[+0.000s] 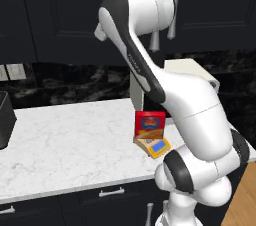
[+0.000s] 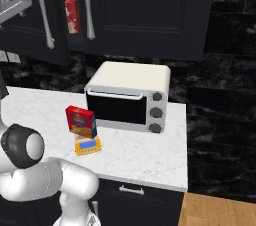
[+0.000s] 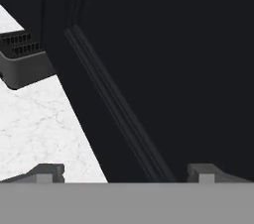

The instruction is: Pick the boxed food and place it on the digital scale for weighing, and close the cabinet.

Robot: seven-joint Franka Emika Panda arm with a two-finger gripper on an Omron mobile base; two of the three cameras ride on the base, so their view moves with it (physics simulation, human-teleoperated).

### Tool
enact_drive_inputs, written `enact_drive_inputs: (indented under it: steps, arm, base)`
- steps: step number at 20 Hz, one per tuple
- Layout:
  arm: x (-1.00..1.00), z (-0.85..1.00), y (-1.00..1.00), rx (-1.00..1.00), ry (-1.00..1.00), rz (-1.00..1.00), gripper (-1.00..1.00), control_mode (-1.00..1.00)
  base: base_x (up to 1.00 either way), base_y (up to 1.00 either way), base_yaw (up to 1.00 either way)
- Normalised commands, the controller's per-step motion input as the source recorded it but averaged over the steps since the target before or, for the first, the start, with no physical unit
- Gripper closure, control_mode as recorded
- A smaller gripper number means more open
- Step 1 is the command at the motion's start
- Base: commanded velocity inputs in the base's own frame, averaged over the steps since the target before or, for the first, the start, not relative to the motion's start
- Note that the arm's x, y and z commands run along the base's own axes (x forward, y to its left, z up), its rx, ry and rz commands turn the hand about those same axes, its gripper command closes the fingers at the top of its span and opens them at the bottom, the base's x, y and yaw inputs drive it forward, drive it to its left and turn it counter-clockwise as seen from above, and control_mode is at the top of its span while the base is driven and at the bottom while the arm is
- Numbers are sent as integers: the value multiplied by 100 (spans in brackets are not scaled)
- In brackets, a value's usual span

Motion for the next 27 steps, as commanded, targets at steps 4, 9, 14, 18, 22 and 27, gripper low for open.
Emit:
enact_drive_inputs:
  steps: [4, 9, 14, 18, 22, 27]
  arm:
    - [91, 0, -47, 17, 0, 13, -100, -100]
    - [78, 0, -20, 7, 1, 4, -100, -100]
    - [97, -6, -14, 4, 0, 3, -100, -100]
    - [94, -26, -6, 4, -1, 1, -100, -100]
    - [75, -48, -1, 4, -7, 0, -100, -100]
    - [55, -66, -7, 7, -11, 0, -100, -100]
  base:
    - [0, 0, 0]
    - [0, 0, 0]
    - [0, 0, 0]
    - [0, 0, 0]
    - [0, 0, 0]
    - [0, 0, 0]
